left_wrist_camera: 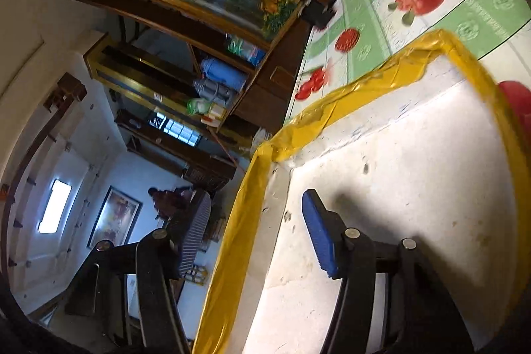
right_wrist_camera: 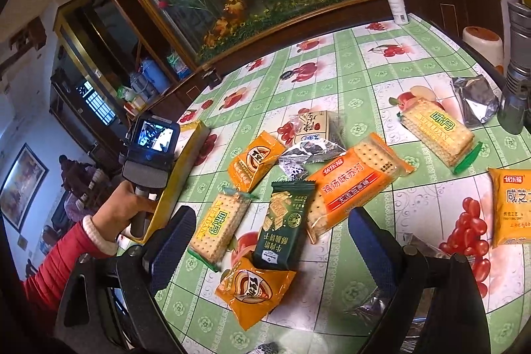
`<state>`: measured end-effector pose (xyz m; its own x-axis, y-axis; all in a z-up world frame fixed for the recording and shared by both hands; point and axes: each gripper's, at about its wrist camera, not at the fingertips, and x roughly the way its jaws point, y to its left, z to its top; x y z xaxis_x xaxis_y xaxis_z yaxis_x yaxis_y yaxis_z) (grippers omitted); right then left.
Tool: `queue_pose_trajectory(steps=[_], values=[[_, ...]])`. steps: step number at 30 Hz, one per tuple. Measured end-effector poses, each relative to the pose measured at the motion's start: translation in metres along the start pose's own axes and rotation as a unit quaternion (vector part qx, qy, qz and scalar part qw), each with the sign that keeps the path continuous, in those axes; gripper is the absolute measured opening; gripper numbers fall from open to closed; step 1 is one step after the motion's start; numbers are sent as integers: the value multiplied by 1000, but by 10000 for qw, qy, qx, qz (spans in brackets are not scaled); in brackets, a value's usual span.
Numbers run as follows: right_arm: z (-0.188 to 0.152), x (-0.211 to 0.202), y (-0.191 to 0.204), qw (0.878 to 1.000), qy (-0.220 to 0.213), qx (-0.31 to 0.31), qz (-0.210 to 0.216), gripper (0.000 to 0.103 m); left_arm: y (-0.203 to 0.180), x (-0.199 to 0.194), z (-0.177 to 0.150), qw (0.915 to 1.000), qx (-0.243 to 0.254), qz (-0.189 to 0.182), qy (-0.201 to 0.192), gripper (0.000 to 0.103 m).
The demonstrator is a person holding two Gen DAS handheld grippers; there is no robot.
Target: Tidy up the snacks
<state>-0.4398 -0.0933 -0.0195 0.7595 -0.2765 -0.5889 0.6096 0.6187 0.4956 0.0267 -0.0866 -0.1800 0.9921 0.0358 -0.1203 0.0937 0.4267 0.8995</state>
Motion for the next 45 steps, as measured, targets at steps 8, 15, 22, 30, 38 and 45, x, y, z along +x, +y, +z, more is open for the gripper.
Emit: queue_pose_trajectory(steps=[8,15,22,30,38,45], values=[[-3,-11,-11,10000,-66,29,-69,94,113,-108,28,9615,-1383,-2368,-165,57],[-10,-23,-11,9999,-119,-37,-115,94,164,-195,7,8801,-1753,-4366,-646,58],[-20,-35,-7,9992,-19,-212,-330,94,155,-255,-57,7597,-2207,-6090,-575,61],[-53,-45,24,9955,272,-796,-437,94,175,-279,-106,7793,-1814,-5984,-421,61],[-84,-36,40,9907,614,-1101,-513,94,182,-270,-127,8043,-1852,-5643,-196,62],[-103,-22,53,9857,814,-1383,-508,94,181,-264,-125,8279,-1900,-5277,-21,64]])
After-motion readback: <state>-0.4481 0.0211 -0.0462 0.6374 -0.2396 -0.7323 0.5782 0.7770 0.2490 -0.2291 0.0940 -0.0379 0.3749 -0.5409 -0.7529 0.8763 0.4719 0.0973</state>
